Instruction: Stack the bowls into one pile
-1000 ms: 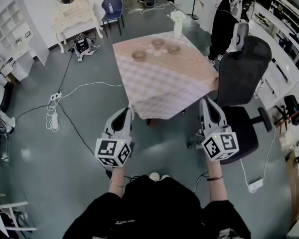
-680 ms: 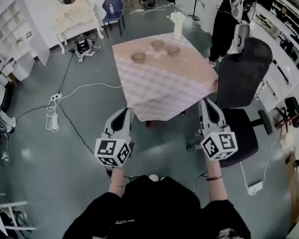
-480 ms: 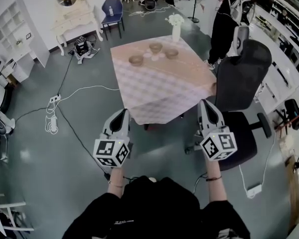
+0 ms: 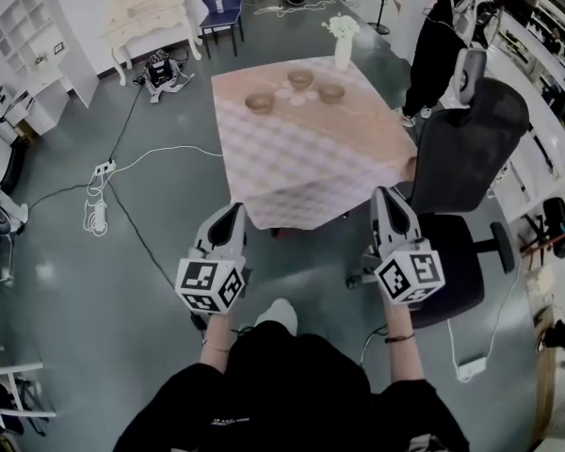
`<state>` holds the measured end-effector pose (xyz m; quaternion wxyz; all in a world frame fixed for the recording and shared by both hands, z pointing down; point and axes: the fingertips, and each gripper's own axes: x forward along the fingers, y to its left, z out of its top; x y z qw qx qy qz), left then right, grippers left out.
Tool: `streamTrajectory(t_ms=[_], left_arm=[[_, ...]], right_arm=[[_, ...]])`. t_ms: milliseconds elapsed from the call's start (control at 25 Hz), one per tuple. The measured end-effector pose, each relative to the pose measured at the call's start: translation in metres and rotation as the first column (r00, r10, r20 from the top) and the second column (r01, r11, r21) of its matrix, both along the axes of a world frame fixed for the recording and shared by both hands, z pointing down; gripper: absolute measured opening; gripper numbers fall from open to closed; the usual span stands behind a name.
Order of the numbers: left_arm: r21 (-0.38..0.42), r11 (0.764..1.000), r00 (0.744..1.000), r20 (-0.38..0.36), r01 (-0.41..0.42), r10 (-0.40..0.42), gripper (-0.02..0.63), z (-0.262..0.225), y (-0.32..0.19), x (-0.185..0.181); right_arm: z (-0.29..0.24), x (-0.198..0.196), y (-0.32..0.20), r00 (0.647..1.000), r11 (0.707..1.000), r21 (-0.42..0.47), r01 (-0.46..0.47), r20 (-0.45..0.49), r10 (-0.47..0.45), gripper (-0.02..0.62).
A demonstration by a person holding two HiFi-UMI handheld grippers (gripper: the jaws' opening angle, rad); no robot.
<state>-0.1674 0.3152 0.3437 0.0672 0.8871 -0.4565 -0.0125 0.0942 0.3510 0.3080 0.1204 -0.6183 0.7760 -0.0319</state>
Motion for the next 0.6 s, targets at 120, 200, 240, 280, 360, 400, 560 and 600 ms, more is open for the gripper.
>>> streamTrajectory(t_ms=[120, 200, 240, 280, 360, 400, 560, 600], left_arm=[[-0.012, 1.000, 1.000, 0.003, 0.007, -0.007, -0.003, 0.006, -0.016, -0.002], [-0.022, 1.000, 1.000, 0.002, 0.012, -0.012, -0.003, 0.011, -0.030, -0.003], [-0.025, 1.000, 1.000, 0.000, 0.012, -0.012, -0.003, 0.013, -0.040, -0.003], [-0.029, 1.000, 1.000, -0.002, 0.010, -0.010, -0.003, 0.014, -0.051, -0.002], [-0.041, 0.999, 1.000, -0.005, 0.003, -0.003, -0.003, 0.016, -0.073, -0.001], [-0.049, 0.999, 1.000, -0.005, -0.001, 0.001, -0.003, 0.018, -0.085, -0.001], [-0.095, 0.995, 1.000, -0.006, -0.019, 0.019, -0.003, 0.030, -0.132, 0.003], [-0.103, 0.994, 1.000, -0.008, -0.024, 0.023, -0.003, 0.032, -0.146, 0.004]], right_arm=[[0.008, 0.001, -0.016, 1.000, 1.000, -0.012, 0.003, 0.013, -0.003, -0.008], [0.013, 0.002, -0.032, 1.000, 1.000, -0.023, 0.005, 0.015, -0.005, -0.008], [0.015, 0.002, -0.042, 1.000, 1.000, -0.029, 0.006, 0.013, -0.005, -0.008], [0.017, 0.002, -0.053, 1.000, 0.999, -0.034, 0.004, 0.010, -0.004, -0.008], [0.018, 0.001, -0.076, 1.000, 0.999, -0.043, -0.001, 0.009, 0.002, -0.008], [0.019, 0.000, -0.088, 1.000, 0.999, -0.046, -0.003, 0.013, 0.003, -0.008], [0.024, -0.002, -0.137, 1.000, 0.998, -0.061, 0.000, 0.026, 0.002, -0.008], [0.025, -0.001, -0.149, 1.000, 0.998, -0.064, -0.002, 0.026, 0.003, -0.008]])
